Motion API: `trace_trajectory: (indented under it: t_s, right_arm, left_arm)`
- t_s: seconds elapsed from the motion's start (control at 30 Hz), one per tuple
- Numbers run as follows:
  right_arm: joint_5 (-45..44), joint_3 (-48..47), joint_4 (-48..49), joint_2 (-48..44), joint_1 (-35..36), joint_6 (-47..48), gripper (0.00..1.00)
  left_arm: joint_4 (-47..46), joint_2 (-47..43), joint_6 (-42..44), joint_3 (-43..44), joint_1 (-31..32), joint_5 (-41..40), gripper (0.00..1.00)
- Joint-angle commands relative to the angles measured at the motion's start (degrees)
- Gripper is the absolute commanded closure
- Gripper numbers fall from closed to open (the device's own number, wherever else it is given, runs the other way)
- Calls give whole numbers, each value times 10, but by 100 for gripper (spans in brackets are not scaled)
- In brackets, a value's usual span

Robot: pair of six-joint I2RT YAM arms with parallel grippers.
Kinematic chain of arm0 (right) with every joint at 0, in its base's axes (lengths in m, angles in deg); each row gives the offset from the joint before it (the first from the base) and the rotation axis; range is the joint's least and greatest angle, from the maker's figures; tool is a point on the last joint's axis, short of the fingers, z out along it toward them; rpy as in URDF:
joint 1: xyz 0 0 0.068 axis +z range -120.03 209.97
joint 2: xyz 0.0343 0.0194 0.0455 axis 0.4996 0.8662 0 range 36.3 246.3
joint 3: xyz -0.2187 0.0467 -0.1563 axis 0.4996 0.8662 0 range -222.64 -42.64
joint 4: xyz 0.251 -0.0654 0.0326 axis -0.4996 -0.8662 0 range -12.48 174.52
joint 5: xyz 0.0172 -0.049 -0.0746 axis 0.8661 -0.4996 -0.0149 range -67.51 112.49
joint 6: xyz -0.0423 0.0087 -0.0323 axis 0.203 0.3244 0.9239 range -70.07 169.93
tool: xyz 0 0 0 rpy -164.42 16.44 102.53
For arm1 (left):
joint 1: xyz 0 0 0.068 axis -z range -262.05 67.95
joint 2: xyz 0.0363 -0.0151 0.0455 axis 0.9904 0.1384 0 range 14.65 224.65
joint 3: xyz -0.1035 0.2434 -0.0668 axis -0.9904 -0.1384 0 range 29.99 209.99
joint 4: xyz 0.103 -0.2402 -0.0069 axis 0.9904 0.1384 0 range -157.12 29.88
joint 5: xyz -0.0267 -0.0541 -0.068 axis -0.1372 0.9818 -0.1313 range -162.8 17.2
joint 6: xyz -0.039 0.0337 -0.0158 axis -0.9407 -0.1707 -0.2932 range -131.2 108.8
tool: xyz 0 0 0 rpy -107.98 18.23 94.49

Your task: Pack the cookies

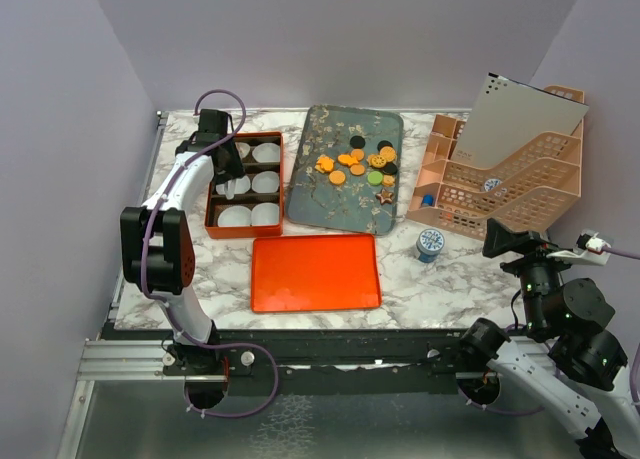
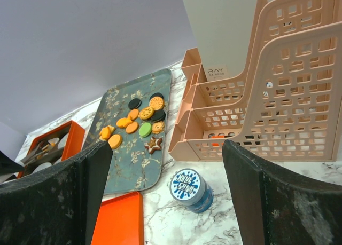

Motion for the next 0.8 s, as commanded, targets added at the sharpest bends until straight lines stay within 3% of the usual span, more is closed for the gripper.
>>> trace_trajectory:
  t_s: [0.0,0.4,0.77]
  right_arm:
    - [-15,-5,-11,2,1,6,8]
    - [-13,-5,-12,0,1,8,8]
    - [-15,-5,-12,-1,1,9,8]
  left_arm:
    - [-11,-13,11,4,-3,-18,62]
    - [-11,-53,20,-1,-3,-31,48]
    - [-12,-98,61,-3,28,32,53]
